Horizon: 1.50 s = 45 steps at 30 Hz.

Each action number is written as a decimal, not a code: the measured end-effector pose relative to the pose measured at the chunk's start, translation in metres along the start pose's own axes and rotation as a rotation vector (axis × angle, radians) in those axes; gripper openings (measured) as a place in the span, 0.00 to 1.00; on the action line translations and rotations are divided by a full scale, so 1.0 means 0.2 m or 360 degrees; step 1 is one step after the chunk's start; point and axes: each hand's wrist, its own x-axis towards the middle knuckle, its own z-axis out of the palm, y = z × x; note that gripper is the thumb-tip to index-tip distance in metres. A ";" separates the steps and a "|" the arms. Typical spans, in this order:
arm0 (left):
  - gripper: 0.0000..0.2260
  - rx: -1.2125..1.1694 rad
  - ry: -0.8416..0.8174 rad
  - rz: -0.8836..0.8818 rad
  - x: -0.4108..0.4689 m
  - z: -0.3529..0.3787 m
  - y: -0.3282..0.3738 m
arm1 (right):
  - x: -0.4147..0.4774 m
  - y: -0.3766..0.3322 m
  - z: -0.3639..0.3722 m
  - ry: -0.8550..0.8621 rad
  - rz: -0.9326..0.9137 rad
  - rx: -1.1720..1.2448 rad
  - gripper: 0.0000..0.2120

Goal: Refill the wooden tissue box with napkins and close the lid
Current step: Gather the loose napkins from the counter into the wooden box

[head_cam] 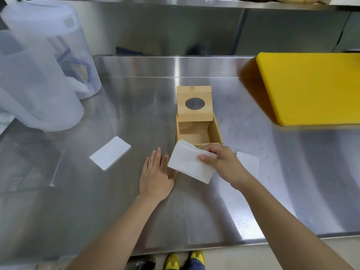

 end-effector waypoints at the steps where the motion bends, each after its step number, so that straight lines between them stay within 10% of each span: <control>1: 0.26 0.0012 -0.0002 -0.0003 0.00 0.01 0.01 | 0.02 -0.02 -0.02 -0.0008 -0.0031 -0.0012 0.06; 16: 0.23 0.0231 0.0080 0.0038 -0.01 0.03 -0.01 | 0.47 -0.19 -0.18 -0.0235 -0.0016 -0.0572 0.08; 28: 0.22 0.0294 0.0084 0.0015 0.00 0.04 0.00 | 0.65 -0.10 -0.02 -0.0728 0.0095 -0.1758 0.07; 45: 0.23 0.0258 0.0044 0.0013 0.00 0.03 0.00 | 0.70 0.01 0.04 -0.0538 -0.0208 -0.2408 0.08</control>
